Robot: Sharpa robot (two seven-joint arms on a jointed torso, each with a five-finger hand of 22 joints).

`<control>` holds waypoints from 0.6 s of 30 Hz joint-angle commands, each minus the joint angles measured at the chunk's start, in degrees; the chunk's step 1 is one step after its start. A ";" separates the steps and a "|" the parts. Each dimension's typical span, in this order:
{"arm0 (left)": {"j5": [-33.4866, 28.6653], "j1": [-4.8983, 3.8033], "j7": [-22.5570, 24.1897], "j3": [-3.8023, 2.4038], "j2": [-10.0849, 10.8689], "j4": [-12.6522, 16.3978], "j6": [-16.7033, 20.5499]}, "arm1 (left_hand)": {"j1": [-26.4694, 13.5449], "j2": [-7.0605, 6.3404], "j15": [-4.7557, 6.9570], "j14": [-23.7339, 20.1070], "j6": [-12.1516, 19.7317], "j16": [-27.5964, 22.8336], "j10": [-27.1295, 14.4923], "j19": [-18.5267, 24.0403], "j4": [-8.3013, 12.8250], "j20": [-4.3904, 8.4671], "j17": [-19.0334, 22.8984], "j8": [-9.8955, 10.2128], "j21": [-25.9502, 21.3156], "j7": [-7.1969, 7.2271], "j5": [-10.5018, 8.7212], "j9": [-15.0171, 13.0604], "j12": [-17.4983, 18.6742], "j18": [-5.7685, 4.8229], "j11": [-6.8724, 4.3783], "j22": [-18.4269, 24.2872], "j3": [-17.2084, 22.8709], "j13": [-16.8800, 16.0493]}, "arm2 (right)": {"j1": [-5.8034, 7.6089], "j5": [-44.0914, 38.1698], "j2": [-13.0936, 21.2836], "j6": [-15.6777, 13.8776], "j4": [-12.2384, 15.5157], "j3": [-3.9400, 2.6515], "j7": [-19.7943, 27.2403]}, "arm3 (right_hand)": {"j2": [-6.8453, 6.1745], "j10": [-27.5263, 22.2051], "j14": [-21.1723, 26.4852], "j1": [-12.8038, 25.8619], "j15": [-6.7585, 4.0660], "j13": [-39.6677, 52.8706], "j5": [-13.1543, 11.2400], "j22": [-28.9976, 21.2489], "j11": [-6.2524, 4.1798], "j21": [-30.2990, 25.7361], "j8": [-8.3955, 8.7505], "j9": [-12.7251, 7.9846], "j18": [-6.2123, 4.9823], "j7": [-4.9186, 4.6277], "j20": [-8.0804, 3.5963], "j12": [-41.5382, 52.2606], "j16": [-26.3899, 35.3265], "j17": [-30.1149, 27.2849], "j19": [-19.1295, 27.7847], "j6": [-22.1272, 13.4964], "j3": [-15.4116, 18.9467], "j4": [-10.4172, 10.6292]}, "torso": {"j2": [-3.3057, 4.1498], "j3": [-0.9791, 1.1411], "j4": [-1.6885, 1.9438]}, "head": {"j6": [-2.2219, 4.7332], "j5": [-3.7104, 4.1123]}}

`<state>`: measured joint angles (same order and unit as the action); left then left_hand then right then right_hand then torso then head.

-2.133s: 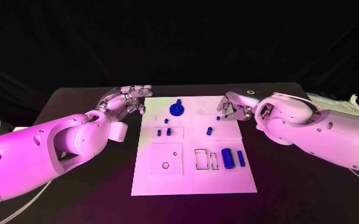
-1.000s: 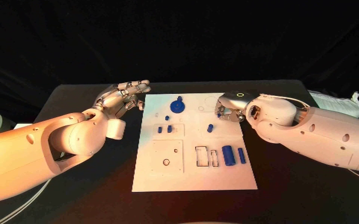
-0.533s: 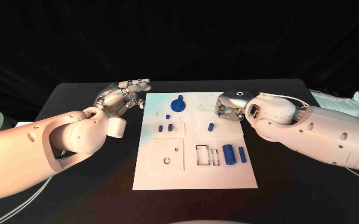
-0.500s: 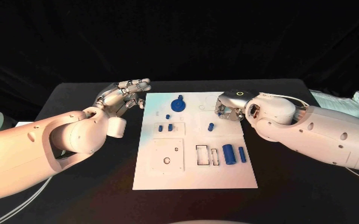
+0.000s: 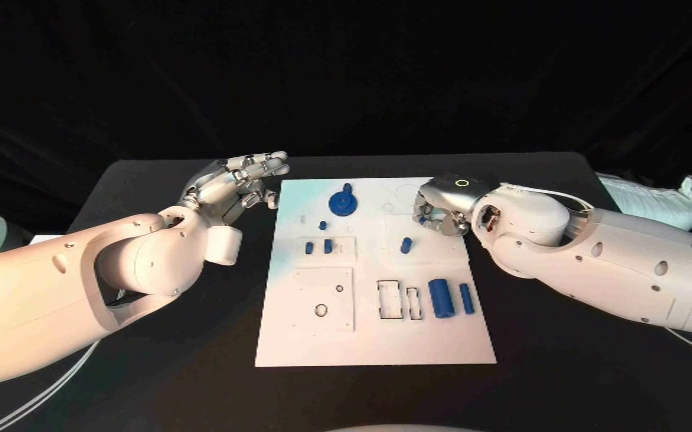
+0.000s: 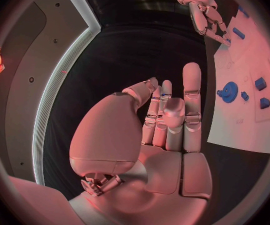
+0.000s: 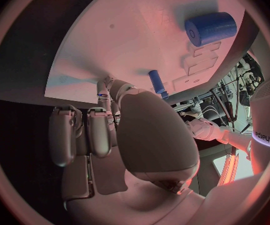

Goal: Assemble the parts on the task board

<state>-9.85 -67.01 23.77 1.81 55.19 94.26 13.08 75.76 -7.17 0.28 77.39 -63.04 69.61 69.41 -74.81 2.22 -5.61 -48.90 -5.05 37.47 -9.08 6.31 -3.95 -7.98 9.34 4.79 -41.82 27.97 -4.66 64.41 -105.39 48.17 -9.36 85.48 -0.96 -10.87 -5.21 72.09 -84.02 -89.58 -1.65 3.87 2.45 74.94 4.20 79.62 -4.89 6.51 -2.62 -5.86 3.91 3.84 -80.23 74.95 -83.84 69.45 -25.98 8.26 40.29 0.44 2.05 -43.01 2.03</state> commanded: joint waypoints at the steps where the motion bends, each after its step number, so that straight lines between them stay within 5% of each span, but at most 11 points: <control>1: -0.24 -0.01 0.52 -0.03 -0.06 -0.09 -0.60 | 0.07 0.36 -0.12 -0.44 -0.25 -0.21 -0.35 0.40 0.29 0.12 0.05 -0.19 -0.35 0.09 -0.11 -0.06 -0.13 1.04 -0.08 0.05 0.02 -0.10 | -0.07 -0.93 -0.10 -3.49 0.78 -0.01 0.46 | 0.14 1.79 -3.67 1.05 -0.15 -0.07 0.40 2.28 -1.56 0.35 0.16 -0.04 -0.53 -0.42 0.18 -0.19 -0.22 2.28 -0.30 0.16 -0.56 -0.21 | -0.01 -0.02 -0.01 | 0.05 -0.09; 18: -0.22 -0.01 0.39 -0.03 -0.13 -0.48 -0.71 | 0.23 0.41 -0.12 -0.57 -0.31 -0.34 -0.51 0.51 0.49 0.14 0.40 -0.27 -0.81 0.09 -0.13 -0.07 -0.28 1.11 -0.08 0.44 -0.10 -0.10 | 0.51 -0.23 2.07 -3.81 4.54 -0.59 -0.18 | -0.50 2.06 -3.71 2.73 -0.18 -0.07 0.38 2.64 -1.52 0.62 0.31 0.47 -0.46 -0.39 0.17 -0.21 -0.50 2.57 -0.45 0.43 -2.81 -1.51 | 0.03 -0.02 -0.06 | 0.23 -0.02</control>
<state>-9.85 -67.01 23.76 1.81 55.14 93.74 13.07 75.76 -7.17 0.09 77.21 -63.04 69.62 69.34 -74.61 2.38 -5.40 -48.54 -5.05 36.94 -9.08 6.32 -3.95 -7.98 9.34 4.73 -41.43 27.81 -4.70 64.88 -105.39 50.16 -13.08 89.66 -1.51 -10.79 -5.66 72.09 -84.03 -87.51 -1.64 3.74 2.71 74.92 4.21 79.88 -4.85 6.88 -2.62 -5.95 4.00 3.60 -80.46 74.93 -83.92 69.75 -28.44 6.75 40.27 0.42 1.99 -42.79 1.99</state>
